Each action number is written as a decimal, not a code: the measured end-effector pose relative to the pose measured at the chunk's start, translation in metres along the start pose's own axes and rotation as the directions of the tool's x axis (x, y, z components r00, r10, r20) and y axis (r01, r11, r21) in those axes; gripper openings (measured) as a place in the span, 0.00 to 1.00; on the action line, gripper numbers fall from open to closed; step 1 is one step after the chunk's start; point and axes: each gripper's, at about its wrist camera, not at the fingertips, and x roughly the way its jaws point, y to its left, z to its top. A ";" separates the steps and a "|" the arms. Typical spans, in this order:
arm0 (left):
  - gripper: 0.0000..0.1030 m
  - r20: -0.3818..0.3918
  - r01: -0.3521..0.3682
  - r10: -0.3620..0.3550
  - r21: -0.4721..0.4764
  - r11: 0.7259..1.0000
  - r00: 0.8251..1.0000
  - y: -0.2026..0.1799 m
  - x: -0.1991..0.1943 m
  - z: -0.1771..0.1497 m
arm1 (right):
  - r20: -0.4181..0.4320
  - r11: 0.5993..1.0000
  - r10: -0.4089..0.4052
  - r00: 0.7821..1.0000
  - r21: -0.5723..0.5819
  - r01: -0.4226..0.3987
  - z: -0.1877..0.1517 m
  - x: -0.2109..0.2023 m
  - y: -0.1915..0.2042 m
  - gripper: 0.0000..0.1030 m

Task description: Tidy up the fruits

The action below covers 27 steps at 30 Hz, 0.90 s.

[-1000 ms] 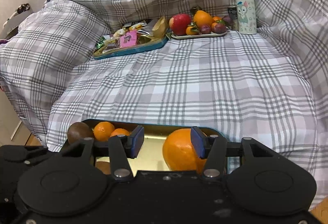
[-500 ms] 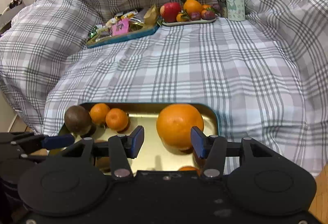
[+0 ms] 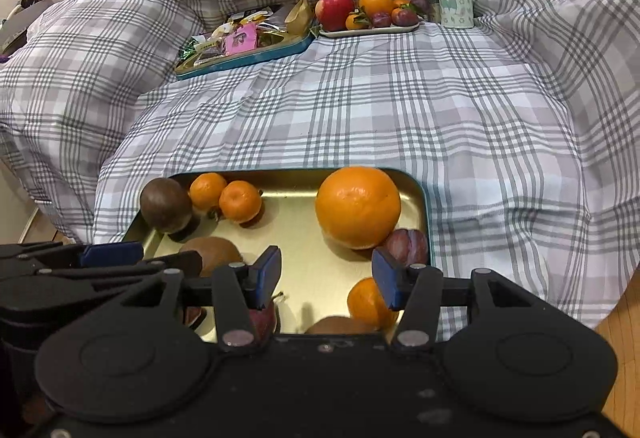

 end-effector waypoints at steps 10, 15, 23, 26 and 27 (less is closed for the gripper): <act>0.55 0.027 -0.004 0.005 -0.024 1.000 1.000 0.001 -0.016 -0.011 | 0.012 1.000 0.000 1.000 0.005 0.000 -0.014 -0.016 0.002 0.53; 0.55 0.032 -0.029 0.030 -0.029 0.999 0.999 0.001 -0.016 -0.013 | 0.014 1.000 -0.012 1.000 0.013 0.012 -0.016 -0.017 0.000 0.53; 0.55 0.009 -0.033 0.033 -0.042 0.999 0.999 0.005 -0.011 -0.016 | 0.012 1.000 -0.018 1.000 0.018 0.018 -0.016 -0.017 -0.001 0.53; 0.55 0.005 -0.033 0.034 -0.044 0.998 0.999 0.006 -0.011 -0.016 | 0.010 1.000 -0.015 1.000 0.012 0.015 -0.016 -0.016 0.000 0.53; 0.55 0.005 -0.033 0.033 -0.045 0.998 0.999 0.006 -0.011 -0.016 | 0.009 1.000 -0.014 1.000 0.011 0.014 -0.016 -0.016 0.000 0.53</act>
